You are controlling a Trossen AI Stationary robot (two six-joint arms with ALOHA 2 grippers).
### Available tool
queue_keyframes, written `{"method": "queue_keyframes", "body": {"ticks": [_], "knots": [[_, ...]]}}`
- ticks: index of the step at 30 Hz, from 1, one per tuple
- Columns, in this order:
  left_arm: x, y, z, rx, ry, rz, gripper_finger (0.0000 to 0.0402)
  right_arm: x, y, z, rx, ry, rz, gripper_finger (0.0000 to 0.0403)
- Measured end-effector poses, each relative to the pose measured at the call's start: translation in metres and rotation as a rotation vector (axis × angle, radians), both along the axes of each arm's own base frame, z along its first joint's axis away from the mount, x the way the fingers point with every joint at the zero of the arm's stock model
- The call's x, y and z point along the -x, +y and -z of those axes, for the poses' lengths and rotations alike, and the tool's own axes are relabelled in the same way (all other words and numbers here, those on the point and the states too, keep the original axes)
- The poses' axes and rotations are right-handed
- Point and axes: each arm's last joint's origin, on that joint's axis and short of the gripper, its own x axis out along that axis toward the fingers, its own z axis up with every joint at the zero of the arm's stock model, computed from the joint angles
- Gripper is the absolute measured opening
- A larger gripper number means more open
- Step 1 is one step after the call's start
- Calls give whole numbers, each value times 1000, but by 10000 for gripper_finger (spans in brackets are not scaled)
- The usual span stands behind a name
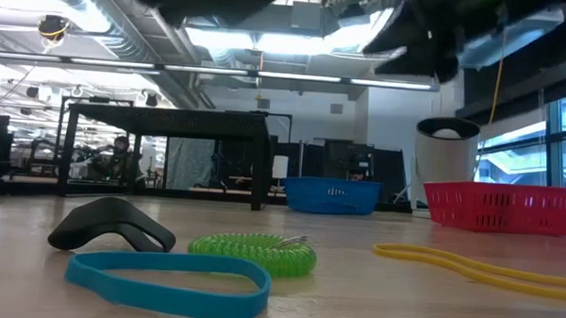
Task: Pick & Place Office Desk Supplies
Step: Put the black arm band into the red bin
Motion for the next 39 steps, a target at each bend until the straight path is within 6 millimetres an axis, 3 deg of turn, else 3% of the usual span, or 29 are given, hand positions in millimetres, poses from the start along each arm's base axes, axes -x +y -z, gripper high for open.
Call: {"method": "queue_keyframes", "body": {"ticks": [4,8,14,31,39], "knots": [[-12,8,-3,1,-81,-14,7,-13,13,-1,90,-61,-99,278],[-24,15,3,-2,-118,-24,7,-32,30,10,147,-124,-281,278],[-32,16,14,1,-116,4,7,-49,42,26,234,-196,-389,278],[-36,15,9,-50,-199,15,8,-54,46,31,231,-241,-514,278],[-42,26,9,31,-215,73,8,-56,47,26,227,-264,-525,278]]}}
